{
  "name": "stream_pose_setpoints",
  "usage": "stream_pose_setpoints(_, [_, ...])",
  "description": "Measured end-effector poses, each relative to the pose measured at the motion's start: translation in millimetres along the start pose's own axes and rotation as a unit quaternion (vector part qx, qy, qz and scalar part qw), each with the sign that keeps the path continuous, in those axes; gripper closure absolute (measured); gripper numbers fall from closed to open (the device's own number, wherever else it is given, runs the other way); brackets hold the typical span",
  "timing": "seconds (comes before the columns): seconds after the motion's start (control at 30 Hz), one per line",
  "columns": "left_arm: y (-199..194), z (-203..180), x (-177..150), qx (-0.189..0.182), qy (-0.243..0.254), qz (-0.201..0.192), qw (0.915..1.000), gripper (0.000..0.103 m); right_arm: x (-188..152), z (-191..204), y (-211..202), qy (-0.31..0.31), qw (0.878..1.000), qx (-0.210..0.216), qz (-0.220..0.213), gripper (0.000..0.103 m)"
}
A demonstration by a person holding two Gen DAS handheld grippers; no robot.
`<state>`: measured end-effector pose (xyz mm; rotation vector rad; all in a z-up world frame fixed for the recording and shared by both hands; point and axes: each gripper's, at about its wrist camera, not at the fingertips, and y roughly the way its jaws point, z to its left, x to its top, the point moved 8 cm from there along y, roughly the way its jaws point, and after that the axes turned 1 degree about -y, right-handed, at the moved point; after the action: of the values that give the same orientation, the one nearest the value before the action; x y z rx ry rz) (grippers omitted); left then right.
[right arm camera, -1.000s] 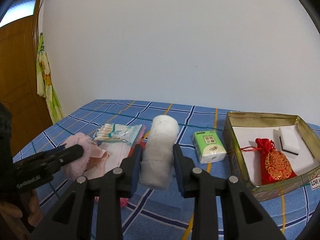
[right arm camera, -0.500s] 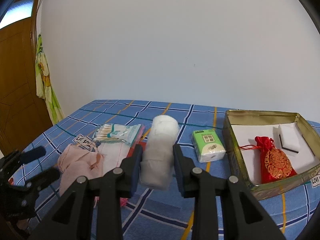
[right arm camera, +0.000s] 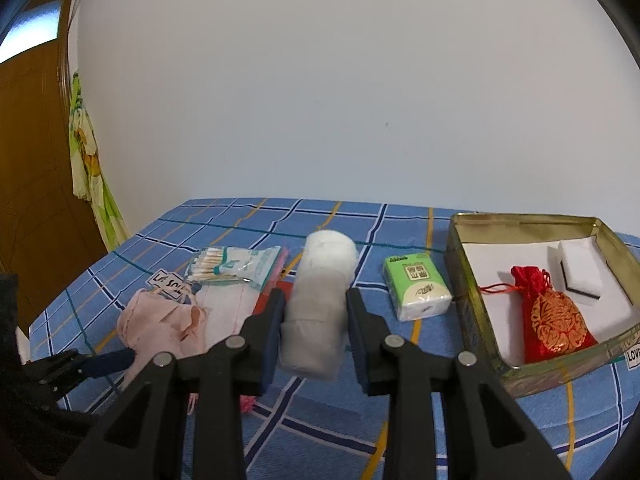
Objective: Organize soft objects
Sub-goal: 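Carry the rolled towel and pink sock over the gold tin with both tools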
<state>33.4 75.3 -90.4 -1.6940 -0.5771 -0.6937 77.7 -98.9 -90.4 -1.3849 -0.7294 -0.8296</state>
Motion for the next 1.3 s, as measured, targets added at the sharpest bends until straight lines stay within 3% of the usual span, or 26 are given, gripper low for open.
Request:
stream_pose_setpoints(0.07, [7, 6, -2, 0.024, 0.0, 0.015, 0.9996, 0.036, 0, 0, 0, -0.001, 1.0, 0.0, 0.001, 0.072])
stream_pose_setpoints(0.1, [8, 8, -3, 0.034, 0.002, 0.017, 0.9993, 0.048, 0, 0, 0, -0.001, 1.0, 0.0, 0.001, 0.072])
stream_pose_setpoints(0.13, [5, 10, -2, 0.039, 0.004, 0.012, 0.9991, 0.066, 0, 0, 0, -0.001, 1.0, 0.0, 0.001, 0.072])
stream_pose_setpoints(0.2, [-4, 15, -2, 0.018, -0.013, 0.001, 0.9998, 0.078, 0, 0, -1, 0.0, 1.0, 0.0, -0.001, 0.072])
stream_pose_setpoints(0.4, [-27, 22, 5, -0.018, -0.055, -0.047, 0.9972, 0.08, 2, 0, -6, 0.003, 1.0, 0.002, -0.01, 0.072])
stream_pose_setpoints(0.53, [-52, 12, 25, -0.039, -0.049, -0.106, 0.9924, 0.08, 7, -2, -17, 0.009, 0.999, 0.006, -0.032, 0.072])
stream_pose_setpoints(0.63, [-66, 1, 38, -0.034, -0.034, -0.14, 0.989, 0.08, 14, -6, -29, 0.017, 0.998, 0.012, -0.053, 0.072])
stream_pose_setpoints(0.87, [-56, -21, 48, -0.034, -0.025, -0.149, 0.988, 0.08, 23, -19, -50, 0.012, 0.996, -0.003, -0.092, 0.072])
stream_pose_setpoints(1.07, [-44, -50, 55, -0.052, -0.006, -0.15, 0.9872, 0.08, 24, -51, -68, -0.019, 0.992, -0.051, -0.118, 0.072])
stream_pose_setpoints(1.3, [-32, -96, 69, -0.075, 0.024, -0.157, 0.9845, 0.08, 28, -100, -78, 0.0, 0.987, -0.097, -0.128, 0.072])
